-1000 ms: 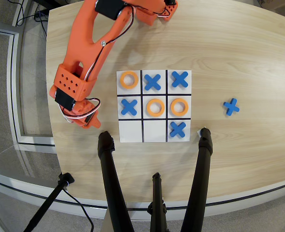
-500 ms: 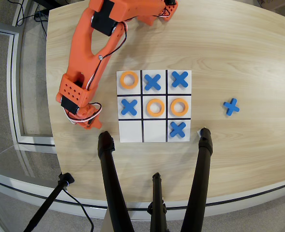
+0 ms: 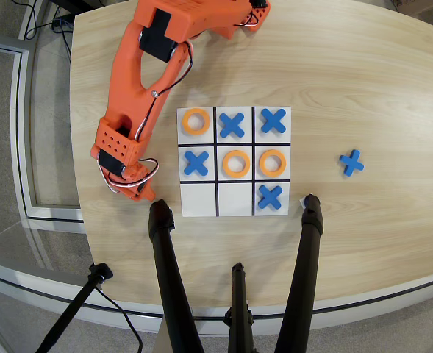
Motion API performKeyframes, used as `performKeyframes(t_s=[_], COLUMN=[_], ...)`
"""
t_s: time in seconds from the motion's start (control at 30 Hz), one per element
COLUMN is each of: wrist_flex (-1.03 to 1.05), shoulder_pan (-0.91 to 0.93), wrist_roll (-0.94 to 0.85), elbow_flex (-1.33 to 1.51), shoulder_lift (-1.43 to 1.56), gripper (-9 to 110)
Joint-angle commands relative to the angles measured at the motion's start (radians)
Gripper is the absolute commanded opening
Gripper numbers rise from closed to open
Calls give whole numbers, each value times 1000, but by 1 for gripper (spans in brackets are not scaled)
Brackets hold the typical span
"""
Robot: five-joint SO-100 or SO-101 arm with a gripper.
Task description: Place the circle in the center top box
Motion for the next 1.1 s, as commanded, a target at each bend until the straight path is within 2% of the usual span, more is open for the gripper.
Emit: performKeyframes(t_s=[0.0, 0.27, 0.6, 0.73, 0.83, 1.07], wrist_flex=[2, 32, 288, 265, 152, -35], shoulder_pan=[-2, 12, 20, -12, -31, -15], wrist_roll=[11, 14, -5, 34, 92, 107], elbow_flex=[0, 18, 34, 51, 67, 60], shoulder_lift=[-3, 11, 81, 89, 77, 25], gripper=[26, 26, 25, 25, 25, 25])
